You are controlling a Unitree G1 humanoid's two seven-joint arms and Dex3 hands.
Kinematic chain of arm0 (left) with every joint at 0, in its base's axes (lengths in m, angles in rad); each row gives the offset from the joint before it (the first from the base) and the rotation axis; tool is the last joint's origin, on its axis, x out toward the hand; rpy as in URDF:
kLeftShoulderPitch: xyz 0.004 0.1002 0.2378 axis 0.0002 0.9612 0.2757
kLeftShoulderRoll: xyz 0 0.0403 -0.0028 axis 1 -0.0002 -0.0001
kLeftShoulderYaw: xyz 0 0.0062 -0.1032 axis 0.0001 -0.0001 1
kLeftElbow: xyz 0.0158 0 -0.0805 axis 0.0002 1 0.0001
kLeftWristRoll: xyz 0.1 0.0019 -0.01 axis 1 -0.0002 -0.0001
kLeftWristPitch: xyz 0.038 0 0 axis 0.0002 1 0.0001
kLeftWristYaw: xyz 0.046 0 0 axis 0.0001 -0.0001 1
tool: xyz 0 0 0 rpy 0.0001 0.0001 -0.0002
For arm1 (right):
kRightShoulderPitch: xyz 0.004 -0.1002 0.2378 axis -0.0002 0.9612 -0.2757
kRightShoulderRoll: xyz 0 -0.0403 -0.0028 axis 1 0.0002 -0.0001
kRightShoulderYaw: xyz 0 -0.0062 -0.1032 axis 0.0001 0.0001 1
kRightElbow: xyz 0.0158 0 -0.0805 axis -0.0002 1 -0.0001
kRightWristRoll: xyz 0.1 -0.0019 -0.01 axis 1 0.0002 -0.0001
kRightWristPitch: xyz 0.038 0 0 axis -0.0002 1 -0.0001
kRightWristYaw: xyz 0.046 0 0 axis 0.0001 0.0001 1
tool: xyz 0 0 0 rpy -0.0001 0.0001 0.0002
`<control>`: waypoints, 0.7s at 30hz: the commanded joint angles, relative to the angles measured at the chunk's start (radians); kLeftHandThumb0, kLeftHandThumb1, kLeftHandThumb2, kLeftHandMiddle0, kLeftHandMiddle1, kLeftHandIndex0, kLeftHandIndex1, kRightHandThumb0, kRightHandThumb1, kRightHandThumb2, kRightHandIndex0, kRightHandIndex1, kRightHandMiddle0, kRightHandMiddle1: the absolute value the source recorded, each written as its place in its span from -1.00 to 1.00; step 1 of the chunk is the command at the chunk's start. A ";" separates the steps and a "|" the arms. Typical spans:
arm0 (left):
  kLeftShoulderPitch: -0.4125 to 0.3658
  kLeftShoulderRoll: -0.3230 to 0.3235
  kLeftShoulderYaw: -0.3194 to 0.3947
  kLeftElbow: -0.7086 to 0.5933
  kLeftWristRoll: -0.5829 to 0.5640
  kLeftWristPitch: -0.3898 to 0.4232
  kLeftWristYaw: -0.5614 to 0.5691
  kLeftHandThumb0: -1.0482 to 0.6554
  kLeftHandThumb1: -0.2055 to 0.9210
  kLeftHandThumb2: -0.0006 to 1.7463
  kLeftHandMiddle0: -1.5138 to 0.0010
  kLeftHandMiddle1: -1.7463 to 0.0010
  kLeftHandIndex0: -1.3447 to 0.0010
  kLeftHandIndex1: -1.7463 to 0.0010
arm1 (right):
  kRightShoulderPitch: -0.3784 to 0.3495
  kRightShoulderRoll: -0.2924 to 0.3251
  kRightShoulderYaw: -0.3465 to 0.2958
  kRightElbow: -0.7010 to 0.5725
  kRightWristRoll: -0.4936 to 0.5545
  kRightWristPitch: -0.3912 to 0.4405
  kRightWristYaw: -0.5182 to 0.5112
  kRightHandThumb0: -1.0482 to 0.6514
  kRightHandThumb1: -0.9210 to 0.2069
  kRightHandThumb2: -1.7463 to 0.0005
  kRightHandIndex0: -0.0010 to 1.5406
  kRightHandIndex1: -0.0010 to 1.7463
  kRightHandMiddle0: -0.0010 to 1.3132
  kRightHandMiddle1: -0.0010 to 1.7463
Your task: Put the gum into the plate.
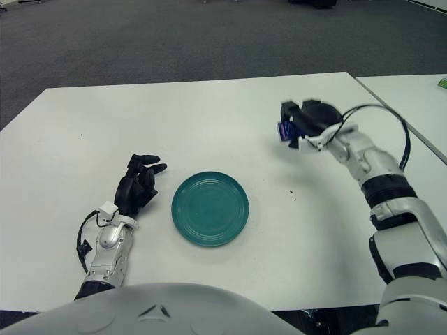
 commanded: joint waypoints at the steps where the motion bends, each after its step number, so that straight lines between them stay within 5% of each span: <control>1: 0.014 0.002 0.005 0.029 -0.018 -0.003 -0.015 -0.70 1.00 -0.16 0.72 -0.28 0.85 -0.75 | -0.001 0.002 -0.047 -0.114 0.016 0.050 0.039 -0.27 -0.25 -0.24 0.22 1.00 -0.28 1.00; 10: 0.027 0.001 -0.007 0.009 -0.009 0.015 -0.019 -0.72 1.00 -0.16 0.74 -0.28 0.89 -0.73 | 0.099 0.051 -0.121 -0.393 0.048 0.158 0.122 -0.28 -0.18 -0.30 0.27 1.00 -0.23 1.00; 21: 0.043 -0.002 -0.021 -0.033 -0.011 0.049 -0.014 -0.68 1.00 -0.16 0.77 -0.31 0.90 -0.74 | 0.167 0.196 -0.056 -0.551 0.002 0.227 0.186 -0.29 -0.11 -0.35 0.34 1.00 -0.19 1.00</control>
